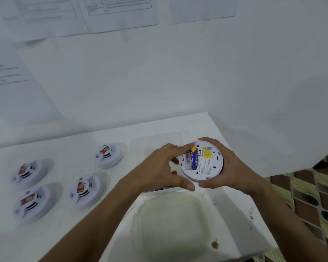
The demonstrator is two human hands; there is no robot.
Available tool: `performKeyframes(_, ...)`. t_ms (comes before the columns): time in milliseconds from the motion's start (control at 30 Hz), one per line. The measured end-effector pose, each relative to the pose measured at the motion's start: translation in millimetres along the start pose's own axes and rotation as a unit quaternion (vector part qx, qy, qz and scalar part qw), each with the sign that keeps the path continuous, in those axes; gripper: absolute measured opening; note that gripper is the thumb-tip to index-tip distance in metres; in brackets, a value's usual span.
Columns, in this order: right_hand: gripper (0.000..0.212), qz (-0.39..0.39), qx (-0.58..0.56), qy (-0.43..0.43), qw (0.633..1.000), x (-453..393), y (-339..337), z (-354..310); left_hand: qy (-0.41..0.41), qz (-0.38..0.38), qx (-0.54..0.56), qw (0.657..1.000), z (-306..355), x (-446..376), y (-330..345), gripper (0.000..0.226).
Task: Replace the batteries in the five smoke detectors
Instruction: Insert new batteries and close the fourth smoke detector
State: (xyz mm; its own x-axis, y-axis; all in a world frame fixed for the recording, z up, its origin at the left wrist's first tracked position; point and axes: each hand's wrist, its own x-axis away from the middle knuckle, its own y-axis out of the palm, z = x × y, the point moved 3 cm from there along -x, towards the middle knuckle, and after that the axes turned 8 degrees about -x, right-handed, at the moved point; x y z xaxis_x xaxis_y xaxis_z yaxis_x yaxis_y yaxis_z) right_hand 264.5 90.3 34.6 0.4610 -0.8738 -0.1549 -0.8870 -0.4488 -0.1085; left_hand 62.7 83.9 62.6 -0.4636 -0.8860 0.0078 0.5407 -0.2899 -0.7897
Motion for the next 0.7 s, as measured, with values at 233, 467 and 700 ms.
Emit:
performKeyframes(233,0.088,-0.018,0.019,0.011,1.000,1,5,-4,0.031,0.021,0.021,0.999,-3,4,7,0.082)
performKeyframes(467,0.095,-0.010,0.002,0.025,1.000,2,1,5,0.057,0.024,-0.019,0.998,-7,3,11,0.071)
performKeyframes(700,0.095,0.020,-0.007,0.041,0.999,2,-10,10,-0.066,0.092,0.079,0.991,-38,-30,-16,0.053)
